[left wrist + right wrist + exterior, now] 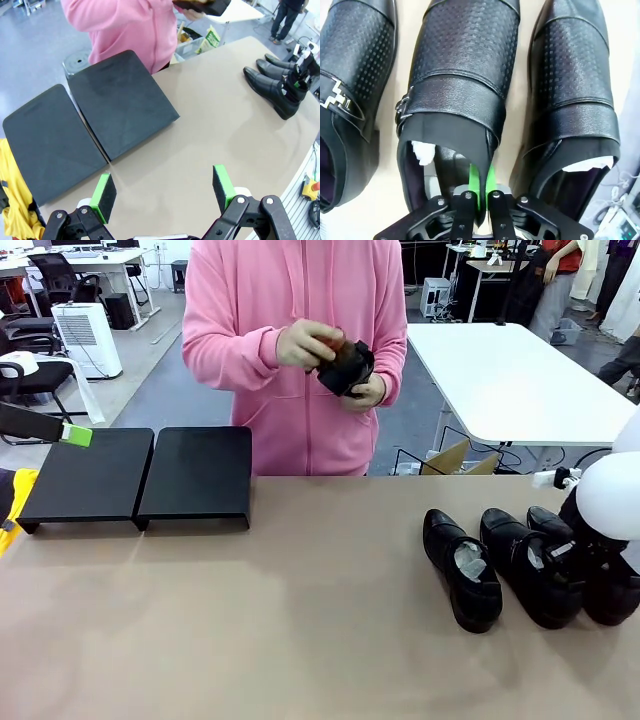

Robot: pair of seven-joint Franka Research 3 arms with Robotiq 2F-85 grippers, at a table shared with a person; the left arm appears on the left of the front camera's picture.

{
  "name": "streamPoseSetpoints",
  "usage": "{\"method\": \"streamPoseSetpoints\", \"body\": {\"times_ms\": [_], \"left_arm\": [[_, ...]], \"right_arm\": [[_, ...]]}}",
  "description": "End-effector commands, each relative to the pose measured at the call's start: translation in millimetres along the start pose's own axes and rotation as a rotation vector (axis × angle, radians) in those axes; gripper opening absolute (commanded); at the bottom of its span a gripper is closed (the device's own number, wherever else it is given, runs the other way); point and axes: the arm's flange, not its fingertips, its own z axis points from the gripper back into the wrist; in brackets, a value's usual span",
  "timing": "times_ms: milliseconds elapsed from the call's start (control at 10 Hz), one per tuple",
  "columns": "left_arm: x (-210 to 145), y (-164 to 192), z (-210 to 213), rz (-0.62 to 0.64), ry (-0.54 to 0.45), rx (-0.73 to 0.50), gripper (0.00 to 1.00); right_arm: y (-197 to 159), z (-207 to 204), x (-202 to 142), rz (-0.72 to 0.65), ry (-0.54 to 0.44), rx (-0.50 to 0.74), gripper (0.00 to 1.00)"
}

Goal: Organize the shoes by placing them on the stand.
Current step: Pick up one Shoe and place it in the middle of the table.

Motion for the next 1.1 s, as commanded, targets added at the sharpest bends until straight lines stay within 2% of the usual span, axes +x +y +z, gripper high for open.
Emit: {"method": "streamPoseSetpoints", "body": {"times_ms": [0,200,500,700,1000], "left_arm": [[0,1,1,-0.010,-0.005,-0.007,1.00],[0,1,1,-0.010,-0.005,-0.007,1.00],[0,1,1,-0.010,-0.005,-0.007,1.00],[0,1,1,-0.010,-0.005,-0.007,1.00],[0,1,1,-0.010,-0.005,-0.007,1.00]], "right_arm": [[-5,13,3,-0.006,-0.048,0.035,0.00],[-7,69,-10,-0.101,-0.217,-0.010,0.00],[0,140,-28,-0.140,-0.389,0.002,0.00],[38,171,-45,-0.028,-0.446,0.269,0.00],[113,161,-53,0.147,-0.395,0.607,0.00]]}}
